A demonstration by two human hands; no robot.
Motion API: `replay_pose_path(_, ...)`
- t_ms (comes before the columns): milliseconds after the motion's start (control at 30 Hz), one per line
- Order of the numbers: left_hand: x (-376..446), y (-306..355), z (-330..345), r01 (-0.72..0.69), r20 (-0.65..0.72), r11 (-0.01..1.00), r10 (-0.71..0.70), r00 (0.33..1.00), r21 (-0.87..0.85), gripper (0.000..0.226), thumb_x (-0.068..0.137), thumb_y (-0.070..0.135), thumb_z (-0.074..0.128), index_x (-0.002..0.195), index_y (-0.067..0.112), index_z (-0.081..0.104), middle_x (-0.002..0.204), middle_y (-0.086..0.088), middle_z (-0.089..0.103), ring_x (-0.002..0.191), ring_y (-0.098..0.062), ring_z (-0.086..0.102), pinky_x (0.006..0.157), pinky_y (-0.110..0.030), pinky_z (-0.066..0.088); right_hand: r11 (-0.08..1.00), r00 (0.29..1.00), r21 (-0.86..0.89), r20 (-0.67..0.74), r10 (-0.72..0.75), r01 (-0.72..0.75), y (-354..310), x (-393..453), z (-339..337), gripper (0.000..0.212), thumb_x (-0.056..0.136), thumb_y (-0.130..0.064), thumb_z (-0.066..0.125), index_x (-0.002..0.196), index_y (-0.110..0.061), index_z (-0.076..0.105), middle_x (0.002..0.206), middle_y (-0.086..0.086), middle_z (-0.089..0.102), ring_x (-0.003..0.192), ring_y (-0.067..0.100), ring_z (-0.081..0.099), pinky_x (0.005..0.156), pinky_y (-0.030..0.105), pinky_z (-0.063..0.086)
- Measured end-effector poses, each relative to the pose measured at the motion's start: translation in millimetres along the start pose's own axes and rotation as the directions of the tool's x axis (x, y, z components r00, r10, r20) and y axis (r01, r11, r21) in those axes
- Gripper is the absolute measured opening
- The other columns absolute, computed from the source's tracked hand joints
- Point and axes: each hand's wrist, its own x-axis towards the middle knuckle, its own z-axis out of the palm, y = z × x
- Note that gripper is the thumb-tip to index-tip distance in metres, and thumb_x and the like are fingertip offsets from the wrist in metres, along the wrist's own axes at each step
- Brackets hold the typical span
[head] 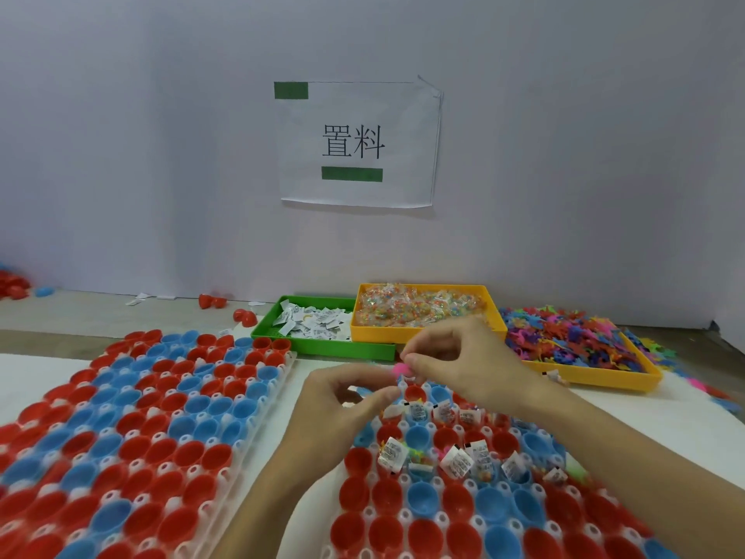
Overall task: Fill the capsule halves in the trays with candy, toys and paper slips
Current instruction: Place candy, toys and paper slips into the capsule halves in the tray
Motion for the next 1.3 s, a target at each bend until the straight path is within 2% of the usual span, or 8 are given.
replay_pose_path(133,1.5,-2.4,-3.6,0.022,-0.076,0.997,-0.027,0.997,-0.073,0.01,0.079,0.024,0.076,0.086,0.017,0.075,0.075,0.001,0.074,0.071,-0.013,0.07,0.069,-0.027,0.058,1.0,1.0,-0.013,0.015,-0.013,0.013,-8.5,5.2,15.3,0.007,0.091,-0.015,0.071,0.09,-0.016,0.077,0.082,-0.005,0.076,0.078,0.01,0.073,0.078,0.03,0.061)
replay_pose_path(233,3.5,-5.2,-10.0,0.038,-0.13,0.998,-0.044,0.991,-0.049,0.007,0.087,0.021,0.072,0.089,0.017,0.066,0.074,0.0,0.073,0.067,-0.009,0.069,0.063,-0.02,0.055,0.999,1.0,-0.031,0.011,0.006,-0.006,-8.9,8.0,17.7,0.008,0.092,-0.015,0.07,0.094,-0.015,0.077,0.084,-0.004,0.076,0.08,0.01,0.073,0.079,0.03,0.061)
replay_pose_path(333,7.0,-11.5,-16.7,0.072,-0.291,0.995,-0.088,0.953,-0.066,0.011,0.096,0.014,0.06,0.086,0.016,0.065,0.072,-0.001,0.07,0.061,-0.005,0.062,0.055,-0.015,0.048,0.994,0.996,-0.105,0.09,-0.01,0.019,-10.9,7.6,21.7,0.008,0.091,-0.016,0.07,0.092,-0.018,0.078,0.084,-0.007,0.076,0.078,0.004,0.07,0.071,0.018,0.056)
replay_pose_path(433,9.2,-14.4,-20.6,0.097,-0.358,0.987,-0.138,0.923,-0.131,0.015,0.097,0.012,0.057,0.084,0.013,0.065,0.072,-0.004,0.069,0.059,-0.007,0.059,0.052,-0.015,0.045,0.978,0.976,-0.197,0.219,-0.024,0.068,-16.0,6.1,32.4,0.01,0.091,-0.019,0.068,0.091,-0.022,0.078,0.082,-0.011,0.074,0.077,0.0,0.068,0.066,0.011,0.05)
replay_pose_path(800,10.9,-15.9,-20.1,0.124,-0.362,0.981,-0.171,0.916,-0.148,0.016,0.095,0.005,0.055,0.084,0.011,0.066,0.072,-0.005,0.07,0.058,-0.007,0.058,0.051,-0.013,0.044,0.868,0.896,-0.437,0.444,-0.019,0.235,-23.8,12.0,59.8,0.019,0.088,-0.017,0.061,0.096,-0.017,0.078,0.086,-0.005,0.076,0.074,0.007,0.068,0.076,0.03,0.059)
replay_pose_path(1033,11.2,-16.7,-20.2,0.149,-0.339,0.979,-0.188,0.922,-0.137,0.017,0.095,0.004,0.054,0.087,0.011,0.067,0.074,-0.003,0.07,0.06,-0.004,0.059,0.052,-0.013,0.044,0.84,0.9,-0.48,0.436,-0.023,0.254,-19.6,14.5,68.0,0.02,0.09,-0.018,0.06,0.099,-0.017,0.078,0.092,-0.006,0.076,0.078,0.009,0.067,0.079,0.034,0.059)
replay_pose_path(1167,11.0,-16.7,-20.2,0.149,-0.345,0.979,-0.188,0.92,-0.135,0.017,0.095,0.004,0.054,0.087,0.012,0.067,0.074,-0.003,0.07,0.06,-0.003,0.059,0.052,-0.013,0.044,0.837,0.907,-0.489,0.421,-0.02,0.245,-16.4,14.4,68.1,0.02,0.092,-0.024,0.063,0.106,-0.02,0.076,0.095,-0.005,0.076,0.074,0.005,0.064,0.079,0.03,0.059)
replay_pose_path(1300,10.7,-15.9,-20.1,0.153,-0.342,0.977,-0.195,0.919,-0.147,0.018,0.095,0.003,0.054,0.086,0.011,0.067,0.074,-0.004,0.07,0.059,-0.003,0.059,0.051,-0.012,0.043,0.831,0.916,-0.503,0.401,-0.021,0.239,-12.6,14.7,66.6,0.02,0.093,-0.023,0.063,0.107,-0.02,0.076,0.097,-0.005,0.076,0.081,0.007,0.067,0.081,0.028,0.058)
